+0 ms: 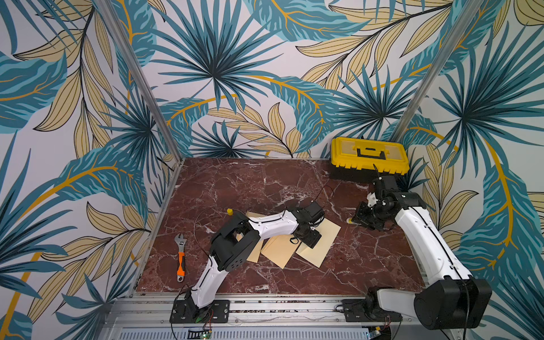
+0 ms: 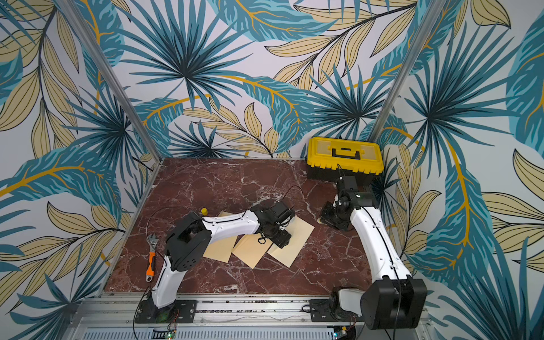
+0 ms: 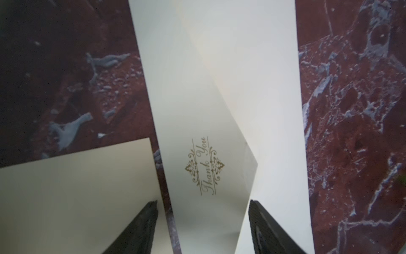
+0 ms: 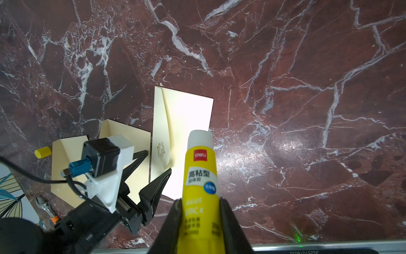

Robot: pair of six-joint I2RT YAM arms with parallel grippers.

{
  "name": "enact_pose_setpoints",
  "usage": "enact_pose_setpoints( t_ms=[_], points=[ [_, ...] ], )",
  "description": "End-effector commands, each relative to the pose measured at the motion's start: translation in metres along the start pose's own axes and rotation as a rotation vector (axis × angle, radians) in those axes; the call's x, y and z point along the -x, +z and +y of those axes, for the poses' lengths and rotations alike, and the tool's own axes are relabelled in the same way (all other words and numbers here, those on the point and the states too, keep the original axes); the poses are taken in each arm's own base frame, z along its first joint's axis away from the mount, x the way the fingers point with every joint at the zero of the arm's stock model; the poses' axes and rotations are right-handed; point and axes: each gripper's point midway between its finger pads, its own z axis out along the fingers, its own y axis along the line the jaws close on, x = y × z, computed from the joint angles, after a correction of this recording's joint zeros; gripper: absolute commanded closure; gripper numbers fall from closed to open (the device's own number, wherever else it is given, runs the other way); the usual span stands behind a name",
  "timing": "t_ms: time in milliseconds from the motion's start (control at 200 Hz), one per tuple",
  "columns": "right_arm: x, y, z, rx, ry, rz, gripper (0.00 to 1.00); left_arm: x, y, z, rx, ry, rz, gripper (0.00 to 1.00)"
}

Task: Seal the envelope with a glue stick
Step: Seal the envelope at the center of the board.

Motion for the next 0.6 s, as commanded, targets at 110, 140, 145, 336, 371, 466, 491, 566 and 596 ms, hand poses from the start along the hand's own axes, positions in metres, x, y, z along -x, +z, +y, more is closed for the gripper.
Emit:
enact_pose_setpoints(
  t_ms=[110,140,145,336,371,466,491,566,596],
  points=[
    [-0.011,0.010,0.001,-0.006,0.004,0.049,1.00,-0.003,0.003,0.005,0.032,0.010,-0.019,0.33],
    [-0.012,0.010,0.002,-0.007,0.001,0.052,1.00,-0.003,0.003,0.005,0.028,0.008,-0.021,0.36],
    [-0.012,0.011,0.002,-0.007,0.002,0.052,1.00,-0.003,0.003,0.004,0.029,0.009,-0.022,0.36],
    [-0.017,0.017,0.012,-0.006,-0.017,0.068,1.00,-0.001,-0.002,0.002,-0.015,-0.026,-0.079,0.55],
    [-0.018,0.019,0.014,-0.007,-0.020,0.073,1.00,-0.001,-0.004,0.002,-0.022,-0.032,-0.088,0.56],
    [-0.019,0.021,0.019,-0.009,-0.034,0.076,1.00,0.003,-0.014,0.003,-0.040,-0.045,-0.128,0.57],
    [-0.019,0.021,0.020,-0.011,-0.036,0.078,1.00,0.004,-0.017,0.003,-0.044,-0.049,-0.139,0.57],
    [-0.019,0.022,0.024,-0.012,-0.045,0.079,1.00,0.011,-0.029,0.004,-0.064,-0.063,-0.180,0.59],
    [-0.020,0.023,0.026,-0.012,-0.048,0.081,1.00,0.013,-0.034,0.004,-0.075,-0.073,-0.197,0.60]
  ],
)
